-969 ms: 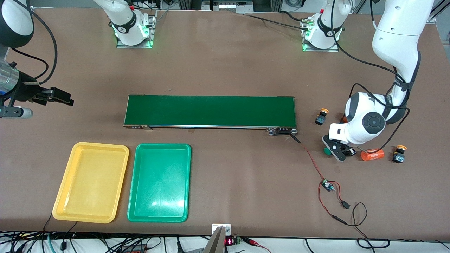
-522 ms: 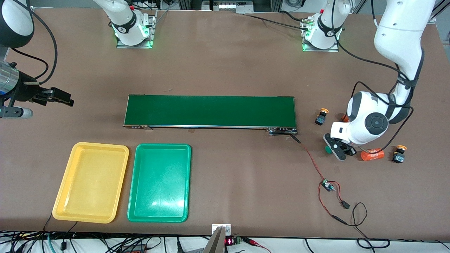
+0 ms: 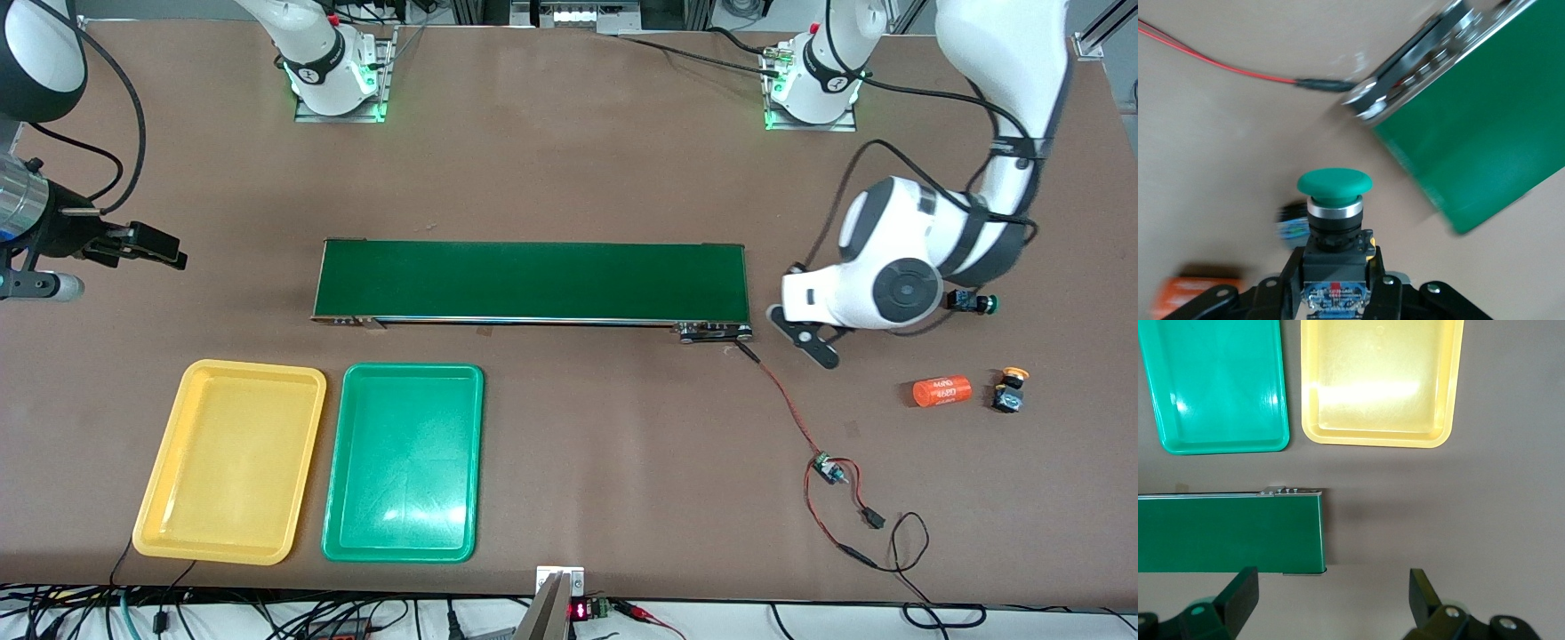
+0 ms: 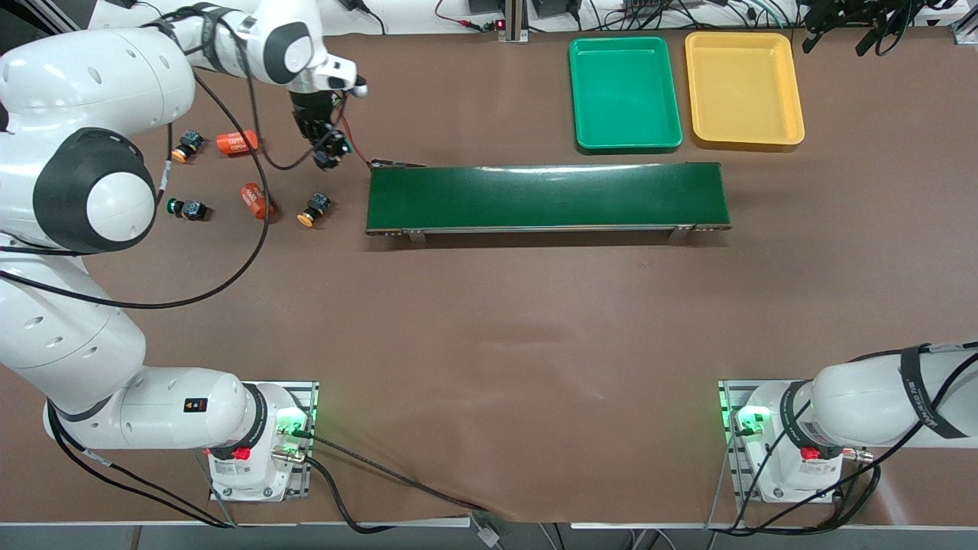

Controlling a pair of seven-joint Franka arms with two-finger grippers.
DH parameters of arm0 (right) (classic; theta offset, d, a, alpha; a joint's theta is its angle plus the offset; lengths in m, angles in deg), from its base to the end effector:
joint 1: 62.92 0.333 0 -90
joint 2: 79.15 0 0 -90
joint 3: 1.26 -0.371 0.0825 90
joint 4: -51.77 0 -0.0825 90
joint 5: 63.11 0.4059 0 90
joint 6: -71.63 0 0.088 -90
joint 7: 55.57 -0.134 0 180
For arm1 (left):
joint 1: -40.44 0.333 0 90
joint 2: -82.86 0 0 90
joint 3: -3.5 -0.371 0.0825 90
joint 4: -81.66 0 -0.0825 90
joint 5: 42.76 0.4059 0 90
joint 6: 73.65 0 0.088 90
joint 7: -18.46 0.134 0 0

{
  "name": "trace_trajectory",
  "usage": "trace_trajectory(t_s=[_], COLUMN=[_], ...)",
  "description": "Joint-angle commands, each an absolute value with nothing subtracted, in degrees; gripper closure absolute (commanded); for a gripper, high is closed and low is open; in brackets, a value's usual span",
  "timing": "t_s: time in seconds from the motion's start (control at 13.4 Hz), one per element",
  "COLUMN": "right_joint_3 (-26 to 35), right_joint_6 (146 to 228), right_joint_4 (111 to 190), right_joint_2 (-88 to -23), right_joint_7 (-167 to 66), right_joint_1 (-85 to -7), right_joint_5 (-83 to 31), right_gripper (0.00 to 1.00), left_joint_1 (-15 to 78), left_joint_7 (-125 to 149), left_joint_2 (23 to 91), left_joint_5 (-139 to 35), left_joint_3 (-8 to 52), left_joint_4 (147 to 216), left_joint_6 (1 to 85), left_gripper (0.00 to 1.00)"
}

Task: Sort buttons by color to trays
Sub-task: 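Carry the green button with the left gripper onto the conveyor belt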

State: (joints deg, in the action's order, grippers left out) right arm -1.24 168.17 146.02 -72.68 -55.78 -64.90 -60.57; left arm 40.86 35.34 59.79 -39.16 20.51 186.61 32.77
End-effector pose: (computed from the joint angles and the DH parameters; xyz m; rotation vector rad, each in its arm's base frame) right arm 0.6158 -0.0160 0.5580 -3.0939 0.0700 0.1119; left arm 0.6038 -0.1612 0.3095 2.8901 -0.9120 -0.5484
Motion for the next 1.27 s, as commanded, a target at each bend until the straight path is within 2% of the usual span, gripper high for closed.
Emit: trace_trajectory(t_s=[0.0, 0.3, 0.67, 0.75, 0.82, 1.04, 1.19], right_joint_3=[-1.35, -1.35, -1.35, -1.35, -1.35, -1.35, -1.35], right_joint_6=[168.14, 168.14, 168.22, 168.22, 168.22, 168.49, 168.58], right_joint_4=[145.11, 145.11, 145.20, 145.20, 145.20, 145.20, 145.11], right_joint_2=[-72.21, -72.21, -72.21, -72.21, -72.21, -72.21, -72.21], right_joint_7=[-56.54, -56.01, -55.92, -55.92, -55.92, -56.19, -56.54], right_joint_1=[-65.03, -65.03, -65.03, -65.03, -65.03, -65.03, -64.86], right_joint_5=[-59.59, -59.68, -59.68, -59.68, -59.68, -59.68, -59.68], right_gripper=[0.00, 0.00, 0.00, 0.00, 0.00, 0.00, 0.00], left_joint_1=[41.24, 40.88, 39.92, 39.74, 40.09, 40.62, 42.27], left_joint_7=[21.51, -1.08, -4.39, -4.39, -3.60, -3.60, -3.60], left_joint_2=[59.66, 60.97, 61.15, 60.81, 60.54, 61.33, 61.33], left_joint_5=[-42.67, -42.68, -42.68, -42.68, -42.68, -42.68, -42.68], left_joint_3=[24.14, 30.12, 31.01, 31.01, 31.01, 31.10, 30.75], left_joint_4=[186.60, 189.14, 197.40, 197.59, 197.07, 194.53, 186.13], left_joint_6=[31.46, 31.90, 45.77, 46.57, 46.15, 42.13, 32.23], left_gripper=[0.78, 0.78, 0.77, 0.63, 0.01, 0.00, 0.00])
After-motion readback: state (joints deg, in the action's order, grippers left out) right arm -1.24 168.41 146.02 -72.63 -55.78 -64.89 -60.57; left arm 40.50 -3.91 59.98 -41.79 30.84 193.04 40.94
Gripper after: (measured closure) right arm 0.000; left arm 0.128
